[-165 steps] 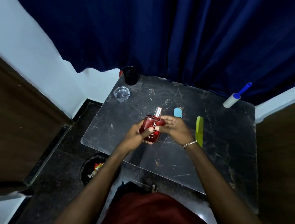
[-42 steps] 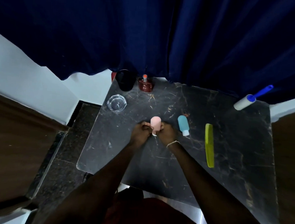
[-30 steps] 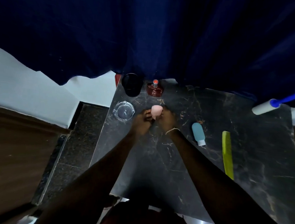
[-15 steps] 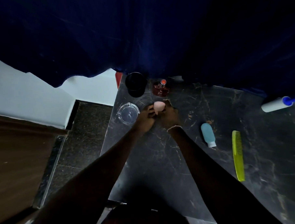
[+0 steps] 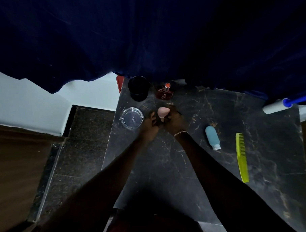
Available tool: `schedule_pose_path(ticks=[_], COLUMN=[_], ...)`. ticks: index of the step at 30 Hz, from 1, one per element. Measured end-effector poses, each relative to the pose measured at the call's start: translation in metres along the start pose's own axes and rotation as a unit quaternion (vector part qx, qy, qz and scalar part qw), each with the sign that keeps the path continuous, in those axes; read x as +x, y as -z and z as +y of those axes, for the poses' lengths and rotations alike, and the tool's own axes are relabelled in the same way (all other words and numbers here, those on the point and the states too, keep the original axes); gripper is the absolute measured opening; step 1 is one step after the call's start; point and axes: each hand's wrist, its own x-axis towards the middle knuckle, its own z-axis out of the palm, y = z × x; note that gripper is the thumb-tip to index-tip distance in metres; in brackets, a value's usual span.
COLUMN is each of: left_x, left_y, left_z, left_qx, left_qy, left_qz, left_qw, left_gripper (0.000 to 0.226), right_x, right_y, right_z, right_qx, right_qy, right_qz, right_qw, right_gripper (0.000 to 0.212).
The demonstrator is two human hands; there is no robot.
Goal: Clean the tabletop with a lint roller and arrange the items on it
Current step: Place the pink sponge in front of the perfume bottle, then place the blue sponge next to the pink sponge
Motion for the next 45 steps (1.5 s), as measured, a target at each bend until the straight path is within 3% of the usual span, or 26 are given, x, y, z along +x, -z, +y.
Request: schedule_pose_path(ticks=[5, 8, 14, 20, 24, 28, 32, 39, 45], left_x=[-0.032, -0.053, -0.077, -0.081, -0.077, -0.074, -0.068, -0.055, -0.068], left_y=[-0.009, -0.016, -0.052, -0.108, -0.150, -0.189, -0.214, -0.233, -0.199], left_z=[-0.018, -0.039, -0.049, -0.035, -0.019, -0.005, 0.002, -0.008, -0.014], left_qx=[0.020, 0.145, 0.296, 0.386, 0.416, 0.349, 0.175, 0.127, 0.031], left_qy=[0.025, -0.046, -0.146, -0.207, -0.215, -0.158, -0.042, 0.081, 0.092], left_qz=[0.008, 0.010, -0.032, -0.043, -0.057, -0.039, 0.010, 0.067, 0.107], left_qw=[0.999, 0.988, 0.944, 0.898, 0.882, 0.923, 0.984, 0.986, 0.989], left_gripper=[0.059, 0.058, 0.063, 0.065, 0.065, 0.062, 0.033, 0.025, 0.021], right_x=[-0.034, -0.058, -0.106, -0.116, -0.105, -0.081, -0.065, -0.065, -0.072], right_y=[0.006, 0.011, 0.038, 0.092, 0.128, 0.150, 0.153, 0.144, 0.121], right_z=[0.019, 0.040, 0.095, 0.138, 0.152, 0.160, 0.164, 0.174, 0.150], right_qx=[-0.034, -0.123, -0.285, -0.267, -0.170, -0.124, -0.120, -0.072, 0.015], right_qy=[0.027, 0.062, 0.106, 0.048, 0.032, -0.010, -0.049, -0.055, -0.052], right_qz=[-0.010, -0.021, 0.086, 0.090, 0.076, 0.020, -0.018, -0.052, -0.052], right_qw=[0.999, 0.990, 0.949, 0.958, 0.982, 0.992, 0.991, 0.994, 0.997], right_gripper=[0.067, 0.073, 0.067, 0.066, 0.063, 0.056, 0.050, 0.042, 0.044])
